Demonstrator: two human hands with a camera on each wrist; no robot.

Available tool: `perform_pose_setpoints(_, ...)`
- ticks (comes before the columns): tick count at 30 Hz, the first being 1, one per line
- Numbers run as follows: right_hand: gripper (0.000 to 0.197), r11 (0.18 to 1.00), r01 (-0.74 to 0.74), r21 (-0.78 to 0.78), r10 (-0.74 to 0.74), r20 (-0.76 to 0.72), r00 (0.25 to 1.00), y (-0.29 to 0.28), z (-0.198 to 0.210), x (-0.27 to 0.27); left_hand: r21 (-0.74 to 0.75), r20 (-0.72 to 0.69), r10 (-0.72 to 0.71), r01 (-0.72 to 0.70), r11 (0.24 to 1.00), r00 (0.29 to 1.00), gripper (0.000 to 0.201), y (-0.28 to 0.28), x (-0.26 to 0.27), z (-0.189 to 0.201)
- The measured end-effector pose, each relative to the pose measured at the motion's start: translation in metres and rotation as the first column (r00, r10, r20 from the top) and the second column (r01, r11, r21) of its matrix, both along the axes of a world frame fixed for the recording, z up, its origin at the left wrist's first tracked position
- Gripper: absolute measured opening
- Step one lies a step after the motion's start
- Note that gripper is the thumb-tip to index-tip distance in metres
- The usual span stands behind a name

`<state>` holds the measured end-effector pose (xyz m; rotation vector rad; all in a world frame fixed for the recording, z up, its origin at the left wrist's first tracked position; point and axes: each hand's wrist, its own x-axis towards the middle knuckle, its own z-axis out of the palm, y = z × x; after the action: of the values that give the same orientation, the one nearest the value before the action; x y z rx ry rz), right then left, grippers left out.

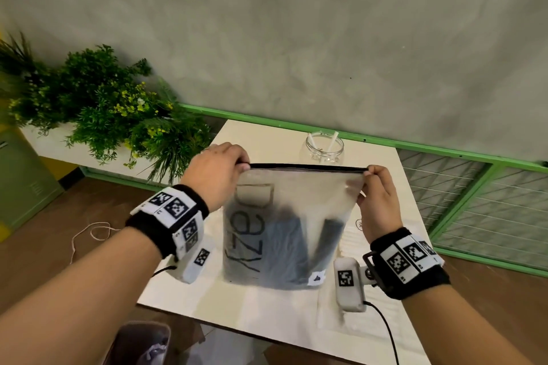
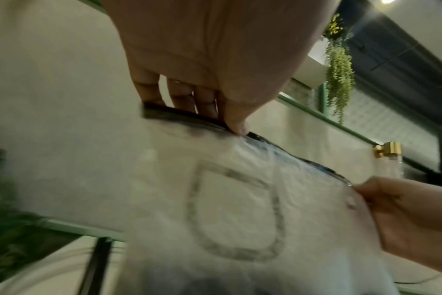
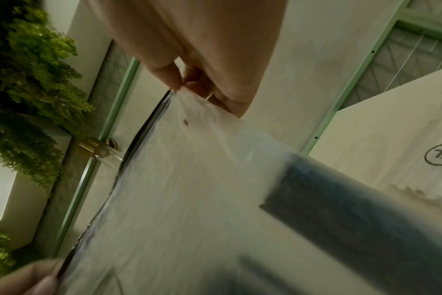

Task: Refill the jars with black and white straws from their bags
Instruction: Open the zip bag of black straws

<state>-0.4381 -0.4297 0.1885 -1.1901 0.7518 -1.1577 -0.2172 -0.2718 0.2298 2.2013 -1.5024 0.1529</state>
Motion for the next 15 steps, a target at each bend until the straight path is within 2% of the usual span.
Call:
perform_pose_setpoints(4,0.028,1.0,-0.001,0.005,0.001,0.03,1.0,-0.001,-0.002,0.006,-0.001,-0.053,0.074,-0.074,0.997,0.996,0.013,0.023,0.023,-0.002)
perform_pose_setpoints(12,0.027,0.996,-0.092,-0.009,0.093,0.054,0.994,0.004,0.003,0.009,0.011,-0.101,0.122,-0.121,0.993,0.987,0.008,0.044,0.038,0.001)
perform_pose_setpoints(15,0.026,0.99,-0.138,-0.021,0.139,0.057,0.989,0.006,0.004,0.005,-0.032,0.009,0.113,-0.113,0.993,0.994,0.019,0.041,0.026,0.006)
